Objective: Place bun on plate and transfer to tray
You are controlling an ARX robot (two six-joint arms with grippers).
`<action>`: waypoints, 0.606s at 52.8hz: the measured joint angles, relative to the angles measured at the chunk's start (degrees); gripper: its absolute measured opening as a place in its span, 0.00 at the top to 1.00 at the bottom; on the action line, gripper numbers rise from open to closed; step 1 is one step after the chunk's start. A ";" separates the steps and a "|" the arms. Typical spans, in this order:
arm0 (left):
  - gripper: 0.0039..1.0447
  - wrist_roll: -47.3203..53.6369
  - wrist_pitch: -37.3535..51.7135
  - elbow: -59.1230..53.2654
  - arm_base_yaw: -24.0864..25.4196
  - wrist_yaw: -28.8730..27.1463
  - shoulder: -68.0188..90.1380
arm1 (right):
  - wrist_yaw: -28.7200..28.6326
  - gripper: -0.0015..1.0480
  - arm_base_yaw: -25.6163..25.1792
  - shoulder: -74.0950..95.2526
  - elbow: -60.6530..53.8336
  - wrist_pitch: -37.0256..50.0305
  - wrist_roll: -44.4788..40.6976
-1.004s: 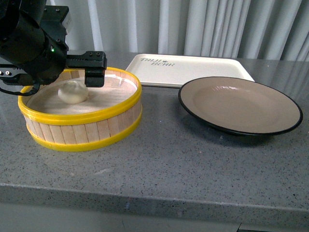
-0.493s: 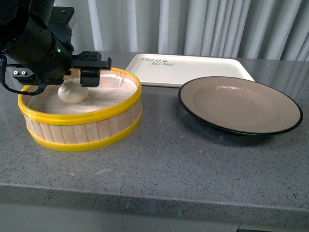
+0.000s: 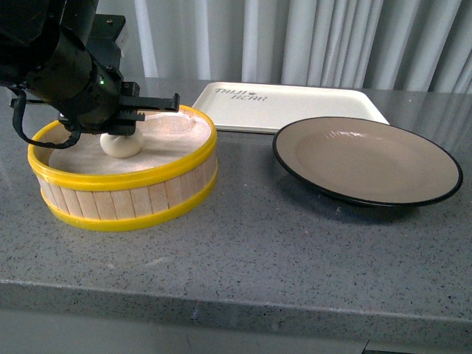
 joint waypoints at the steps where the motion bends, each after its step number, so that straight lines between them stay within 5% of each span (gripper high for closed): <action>1: 0.97 -0.02 0.00 0.15 -0.20 -0.26 0.00 | 0.00 0.08 0.00 0.00 0.00 0.00 0.00; 32: 0.97 5.31 -5.01 11.89 -10.10 0.17 -8.59 | 0.00 0.08 0.00 0.00 0.00 0.00 0.00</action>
